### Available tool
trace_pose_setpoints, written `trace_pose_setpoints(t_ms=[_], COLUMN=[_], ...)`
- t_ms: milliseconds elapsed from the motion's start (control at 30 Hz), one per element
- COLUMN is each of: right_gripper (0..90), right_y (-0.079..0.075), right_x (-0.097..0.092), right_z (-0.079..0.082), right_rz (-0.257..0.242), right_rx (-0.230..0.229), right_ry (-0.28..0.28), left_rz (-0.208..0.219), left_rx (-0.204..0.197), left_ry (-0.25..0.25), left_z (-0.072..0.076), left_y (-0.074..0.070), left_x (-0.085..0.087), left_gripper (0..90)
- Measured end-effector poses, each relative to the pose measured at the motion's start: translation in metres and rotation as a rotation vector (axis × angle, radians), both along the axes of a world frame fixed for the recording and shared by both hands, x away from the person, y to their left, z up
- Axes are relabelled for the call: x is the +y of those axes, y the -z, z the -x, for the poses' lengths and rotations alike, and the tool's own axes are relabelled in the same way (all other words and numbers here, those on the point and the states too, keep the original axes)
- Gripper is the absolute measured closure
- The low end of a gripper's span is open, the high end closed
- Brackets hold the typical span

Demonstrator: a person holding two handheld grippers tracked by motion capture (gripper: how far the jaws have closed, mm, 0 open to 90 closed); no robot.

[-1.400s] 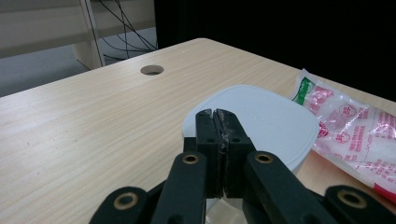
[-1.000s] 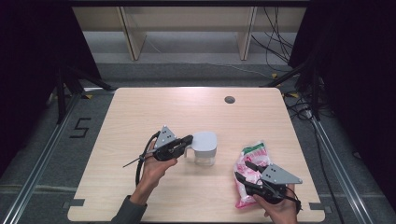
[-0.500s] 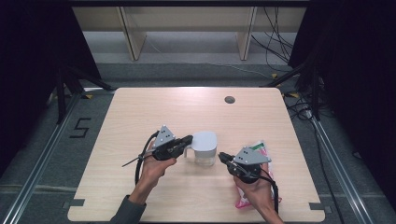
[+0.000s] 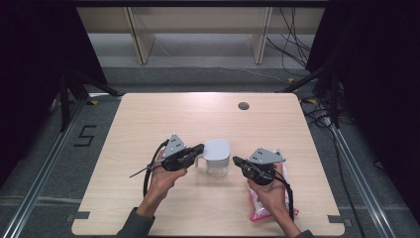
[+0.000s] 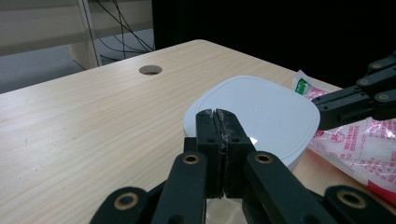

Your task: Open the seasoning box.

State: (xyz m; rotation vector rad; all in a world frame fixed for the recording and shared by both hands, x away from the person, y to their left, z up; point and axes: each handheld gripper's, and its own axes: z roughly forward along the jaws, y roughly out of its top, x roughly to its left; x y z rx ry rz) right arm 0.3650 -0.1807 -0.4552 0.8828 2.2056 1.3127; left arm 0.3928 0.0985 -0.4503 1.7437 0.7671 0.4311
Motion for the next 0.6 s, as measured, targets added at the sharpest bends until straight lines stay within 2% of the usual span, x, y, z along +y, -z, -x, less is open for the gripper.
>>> trace_pose_setpoints(t_ms=[33,67,167,200,267,400,433,533,600], right_gripper=[90.0,90.0,90.0,90.0,90.0,90.0,90.0,90.0,90.0], right_y=[-0.0002,-0.0017,-0.0031,-0.0039,-0.0042,-0.0053,-0.0055,-0.0042,-0.0041], right_x=[-0.0002,0.0,0.0024,0.0055,0.0062,0.0085,0.0073,0.0075,0.0075], right_z=[-0.0008,-0.0002,-0.0019,-0.0014,-0.0029,-0.004,-0.0065,-0.0089,-0.0084], right_rz=[-0.007,-0.001,0.004,0.0,0.009,0.015,0.018,0.0,0.012], right_rx=[-0.003,0.019,0.0,0.02,0.013,0.028,0.012,0.008,0.02], right_ry=[-0.002,-0.007,-0.014,-0.007,-0.017,-0.013,-0.025,-0.021,-0.012], left_rz=[0.005,0.005,-0.002,0.001,0.002,0.006,0.006,0.01,0.014], left_rx=[-0.001,-0.001,-0.005,-0.004,-0.003,-0.001,-0.001,0.0,0.006], left_ry=[0.0,-0.003,0.0,-0.001,0.001,0.003,0.003,0.007,0.008], left_z=[-0.0006,-0.0006,-0.0002,-0.0006,-0.0006,-0.0006,-0.0004,-0.0006,-0.0007], left_y=[0.0003,0.0004,0.0001,0.0003,0.0004,0.0005,0.0005,0.0006,0.0008], left_x=[0.0004,0.0009,0.0012,0.001,0.0014,0.0017,0.0017,0.0021,0.0022], left_gripper=[88.2,88.2,88.2,88.3,88.3,88.4,88.4,88.3,88.3])
